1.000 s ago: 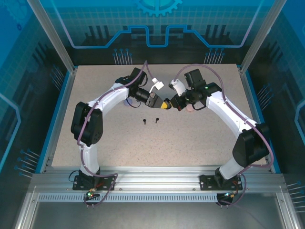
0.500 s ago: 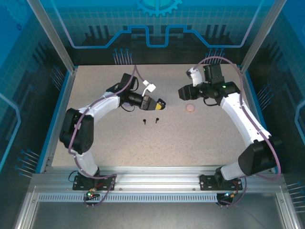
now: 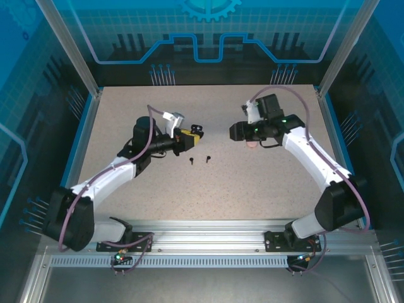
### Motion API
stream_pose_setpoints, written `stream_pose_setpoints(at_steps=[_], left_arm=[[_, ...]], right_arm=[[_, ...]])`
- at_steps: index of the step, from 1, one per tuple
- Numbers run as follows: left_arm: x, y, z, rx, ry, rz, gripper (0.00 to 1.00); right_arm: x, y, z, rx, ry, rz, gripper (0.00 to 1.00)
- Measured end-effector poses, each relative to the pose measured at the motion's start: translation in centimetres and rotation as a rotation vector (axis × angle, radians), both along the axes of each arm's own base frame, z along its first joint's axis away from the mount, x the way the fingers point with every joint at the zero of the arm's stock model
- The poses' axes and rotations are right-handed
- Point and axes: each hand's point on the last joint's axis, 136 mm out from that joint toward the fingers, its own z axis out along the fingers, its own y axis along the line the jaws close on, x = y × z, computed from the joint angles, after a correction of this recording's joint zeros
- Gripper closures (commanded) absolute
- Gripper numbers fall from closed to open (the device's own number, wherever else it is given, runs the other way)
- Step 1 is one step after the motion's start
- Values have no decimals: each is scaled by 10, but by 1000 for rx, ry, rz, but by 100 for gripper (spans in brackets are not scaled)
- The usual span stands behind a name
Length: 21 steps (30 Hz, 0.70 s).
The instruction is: Insert wireless bluetooth earbuds into charging case
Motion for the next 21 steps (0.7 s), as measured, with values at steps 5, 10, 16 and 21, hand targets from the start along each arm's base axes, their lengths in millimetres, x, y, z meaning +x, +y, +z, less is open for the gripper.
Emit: stream_pose_setpoints(at_steps=[5, 10, 16, 21], left_arm=[[6, 27, 35, -27, -168, 187, 100], [3, 46, 69, -61, -296, 299, 100], [1, 59, 89, -73, -378, 375, 100], [1, 62, 93, -61, -404, 394, 100]], right_arm=[[-2, 15, -49, -71, 145, -86, 43], [-11, 29, -97, -181, 280, -164, 44], [-11, 56, -124, -270, 343, -232, 46], [-5, 71, -134, -307, 353, -294, 51]])
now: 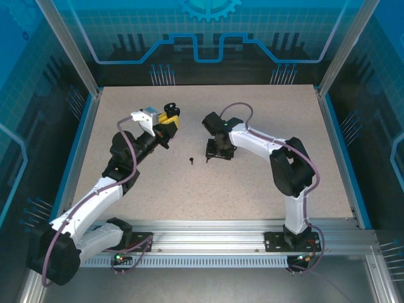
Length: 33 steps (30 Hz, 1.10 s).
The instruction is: Insert wireless bluetooth earbuds into charging case
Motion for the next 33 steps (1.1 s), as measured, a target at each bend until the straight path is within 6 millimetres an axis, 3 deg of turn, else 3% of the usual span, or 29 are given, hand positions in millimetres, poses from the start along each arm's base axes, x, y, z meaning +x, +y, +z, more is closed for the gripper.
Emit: stream_pose_setpoints(at_steps=[12, 21, 33], left_arm=[[-7, 14, 16, -22, -45, 67, 100], [-15, 29, 32, -54, -88, 128, 100], [-14, 31, 26, -52, -77, 145, 100]], right_arm=[[22, 84, 4, 43, -66, 146, 64], [22, 89, -25, -22, -10, 193, 64], [20, 102, -43, -79, 14, 240, 68]])
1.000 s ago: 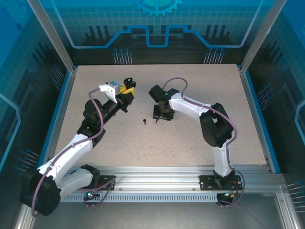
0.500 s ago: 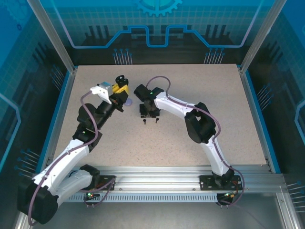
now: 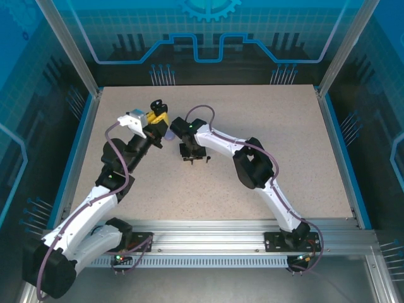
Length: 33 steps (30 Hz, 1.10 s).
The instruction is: Insert wireless bluetooth earbuds into charging case
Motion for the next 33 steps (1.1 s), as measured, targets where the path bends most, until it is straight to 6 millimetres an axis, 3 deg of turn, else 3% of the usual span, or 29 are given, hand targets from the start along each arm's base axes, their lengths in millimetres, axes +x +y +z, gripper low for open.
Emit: stream_pose_setpoints(at_steps=[15, 27, 33], left_arm=[[0, 2, 0, -2, -1, 9, 100], [0, 2, -2, -5, 6, 8, 100], [-2, 2, -2, -21, 13, 4, 100]], right_arm=[[-3, 1, -1, -50, -12, 23, 72], [-3, 2, 1, -53, -16, 38, 86], [-3, 1, 2, -50, -20, 36, 87]])
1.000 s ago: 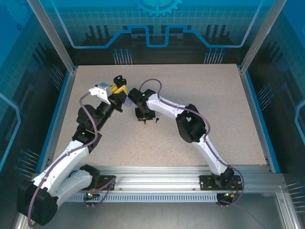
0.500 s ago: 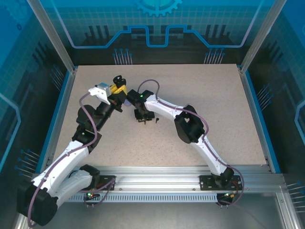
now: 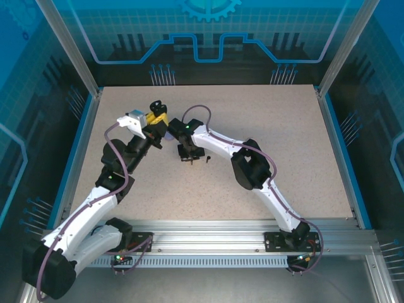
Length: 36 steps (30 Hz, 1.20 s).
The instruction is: Insert wireless bluetooth earbuds into charging case
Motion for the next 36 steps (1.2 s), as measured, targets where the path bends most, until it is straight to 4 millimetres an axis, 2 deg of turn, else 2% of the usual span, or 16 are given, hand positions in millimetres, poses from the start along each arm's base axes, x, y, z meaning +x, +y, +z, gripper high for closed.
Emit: stream_pose_setpoints(at_steps=[4, 8, 14, 22, 28, 36], left_arm=[[-2, 1, -3, 0, 3, -1, 100], [-4, 0, -6, 5, 8, -7, 100], [-8, -8, -14, 32, 4, -57, 100], [-6, -36, -30, 124, -54, -164, 100], [-14, -65, -38, 213, -120, -250, 100], [-17, -90, -43, 282, -169, -300, 100]], right_arm=[[-1, -6, 5, 5, -10, -5, 88], [6, -14, 27, 37, -49, -16, 88], [26, -30, 100, 141, -176, -42, 88], [39, -75, 209, 257, -385, -77, 89], [31, -106, 273, 286, -528, -67, 88], [1, -128, 336, 355, -707, 36, 87]])
